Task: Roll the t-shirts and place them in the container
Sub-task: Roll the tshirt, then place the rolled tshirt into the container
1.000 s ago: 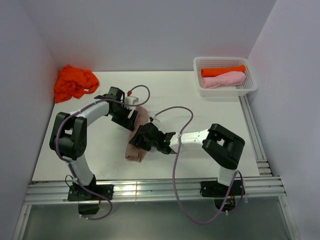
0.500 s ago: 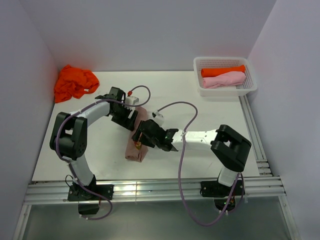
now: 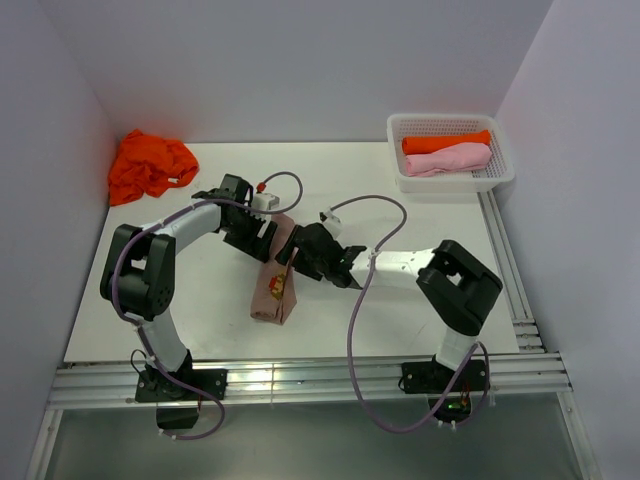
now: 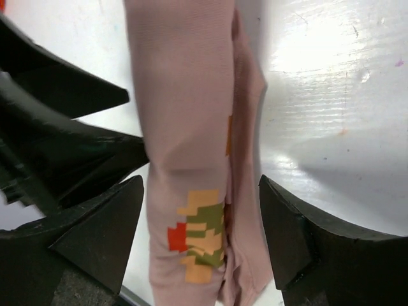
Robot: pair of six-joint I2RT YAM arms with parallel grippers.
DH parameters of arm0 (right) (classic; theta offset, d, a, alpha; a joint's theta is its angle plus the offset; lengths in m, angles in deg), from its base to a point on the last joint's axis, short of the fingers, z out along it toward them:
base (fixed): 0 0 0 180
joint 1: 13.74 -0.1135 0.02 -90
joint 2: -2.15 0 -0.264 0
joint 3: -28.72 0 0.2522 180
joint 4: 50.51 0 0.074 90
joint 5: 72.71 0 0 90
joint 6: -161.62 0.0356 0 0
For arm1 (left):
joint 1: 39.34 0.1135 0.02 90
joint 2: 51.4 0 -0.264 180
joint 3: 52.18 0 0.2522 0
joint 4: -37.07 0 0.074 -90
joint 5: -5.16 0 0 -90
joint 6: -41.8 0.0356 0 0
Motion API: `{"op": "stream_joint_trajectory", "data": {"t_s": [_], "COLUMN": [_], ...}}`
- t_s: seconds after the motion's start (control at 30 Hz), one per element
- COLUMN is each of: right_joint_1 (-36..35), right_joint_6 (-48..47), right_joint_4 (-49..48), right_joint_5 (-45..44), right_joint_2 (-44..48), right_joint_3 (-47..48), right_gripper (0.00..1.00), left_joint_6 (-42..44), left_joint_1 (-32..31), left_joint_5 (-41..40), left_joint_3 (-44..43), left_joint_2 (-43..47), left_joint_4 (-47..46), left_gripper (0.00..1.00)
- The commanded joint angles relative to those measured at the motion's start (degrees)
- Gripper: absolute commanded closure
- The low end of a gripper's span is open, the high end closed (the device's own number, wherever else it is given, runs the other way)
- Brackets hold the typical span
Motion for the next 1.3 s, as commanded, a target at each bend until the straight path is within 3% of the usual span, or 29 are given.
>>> {"op": "stream_joint_trajectory", "data": {"t_s": [0.0, 1.03, 1.27], "right_joint_1": [0.48, 0.75, 0.92], "right_joint_6": [-2.06, 4.79, 6.02], "right_joint_4": [-2.76, -16.91, -15.33], "right_joint_5": [1.23, 5.27, 4.92], "right_joint_2": [-2.18, -9.3, -10.88], "right_joint_3": [1.22, -3.08, -2.29], "right_gripper": [0.19, 0.18, 0.29], "left_joint_6": [-0.35, -0.88, -0.79], "left_joint_1": [-0.62, -1.06, -1.14], "left_joint_5": [0.1, 0.36, 0.36], "left_joint_3": [-0.2, -0.03, -0.03], "left_joint_2": [-0.49, -0.23, -0.23], "left_joint_4": [-0.41, -0.33, -0.33], "left_gripper": [0.2, 0.2, 0.2]}}
